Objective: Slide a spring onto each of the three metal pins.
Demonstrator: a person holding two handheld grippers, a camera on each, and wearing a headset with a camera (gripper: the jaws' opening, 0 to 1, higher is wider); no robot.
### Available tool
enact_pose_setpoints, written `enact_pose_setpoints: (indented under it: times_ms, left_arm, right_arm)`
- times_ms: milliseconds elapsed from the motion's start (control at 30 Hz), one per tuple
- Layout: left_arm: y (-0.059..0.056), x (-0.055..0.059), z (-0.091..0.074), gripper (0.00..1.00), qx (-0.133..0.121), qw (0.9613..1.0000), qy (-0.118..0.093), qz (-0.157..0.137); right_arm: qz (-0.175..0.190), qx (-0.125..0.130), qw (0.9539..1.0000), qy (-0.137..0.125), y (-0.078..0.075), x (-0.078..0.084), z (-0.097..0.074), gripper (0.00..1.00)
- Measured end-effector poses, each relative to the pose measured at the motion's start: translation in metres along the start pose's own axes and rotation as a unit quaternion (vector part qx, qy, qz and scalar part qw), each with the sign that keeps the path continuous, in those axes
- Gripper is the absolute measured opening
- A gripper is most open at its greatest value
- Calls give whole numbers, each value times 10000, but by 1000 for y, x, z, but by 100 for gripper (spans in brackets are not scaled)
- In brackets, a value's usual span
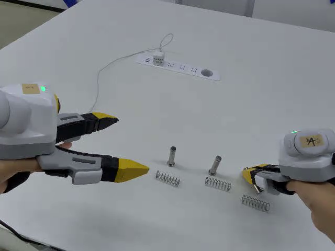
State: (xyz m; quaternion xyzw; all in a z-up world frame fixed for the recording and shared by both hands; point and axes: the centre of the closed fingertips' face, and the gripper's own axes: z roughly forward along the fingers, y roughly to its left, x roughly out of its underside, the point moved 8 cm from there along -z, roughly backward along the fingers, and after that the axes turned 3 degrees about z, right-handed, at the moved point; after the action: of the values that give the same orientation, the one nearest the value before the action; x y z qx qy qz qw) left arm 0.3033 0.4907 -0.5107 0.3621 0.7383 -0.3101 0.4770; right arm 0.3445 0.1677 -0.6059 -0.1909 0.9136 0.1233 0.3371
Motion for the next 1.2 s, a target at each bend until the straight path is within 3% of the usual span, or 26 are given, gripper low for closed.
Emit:
enact_pose_setpoints:
  times_ms: [433, 1200]
  left_arm:
    - [-5, -4, -3, 83, -40, 10000, -31, 5]
    - [-14, -11, -3, 83, -18, 9997, 93, 215]
  right_arm:
    - [42, -33, 9997, -245, 0, -3, -10, 7]
    - [-15, -89, 9979, -647, -1, 0, -31, 7]
